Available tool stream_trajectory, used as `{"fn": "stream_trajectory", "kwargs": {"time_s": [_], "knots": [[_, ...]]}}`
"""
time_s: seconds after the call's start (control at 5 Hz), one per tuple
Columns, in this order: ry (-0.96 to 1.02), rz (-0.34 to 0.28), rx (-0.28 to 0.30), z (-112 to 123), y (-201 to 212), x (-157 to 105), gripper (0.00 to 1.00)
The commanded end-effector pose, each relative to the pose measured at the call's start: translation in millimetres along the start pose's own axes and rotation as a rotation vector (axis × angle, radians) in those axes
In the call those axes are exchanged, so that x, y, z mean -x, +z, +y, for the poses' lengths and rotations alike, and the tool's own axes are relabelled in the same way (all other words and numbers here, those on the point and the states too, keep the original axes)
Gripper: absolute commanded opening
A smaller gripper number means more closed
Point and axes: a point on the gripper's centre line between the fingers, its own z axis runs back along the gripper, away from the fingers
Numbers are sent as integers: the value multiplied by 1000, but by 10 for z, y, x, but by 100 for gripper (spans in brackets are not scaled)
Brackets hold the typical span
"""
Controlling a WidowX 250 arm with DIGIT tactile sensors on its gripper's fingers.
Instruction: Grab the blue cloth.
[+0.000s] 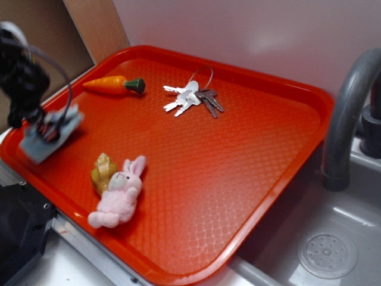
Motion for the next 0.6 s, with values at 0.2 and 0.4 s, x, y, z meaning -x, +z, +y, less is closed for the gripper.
{"fn": "stream_trajectory", "kwargs": {"time_s": [0.2, 0.4], "knots": [[455, -11, 19, -404, 1325, -1016, 0], [475, 30, 59, -423, 1357, -990, 0]]}}
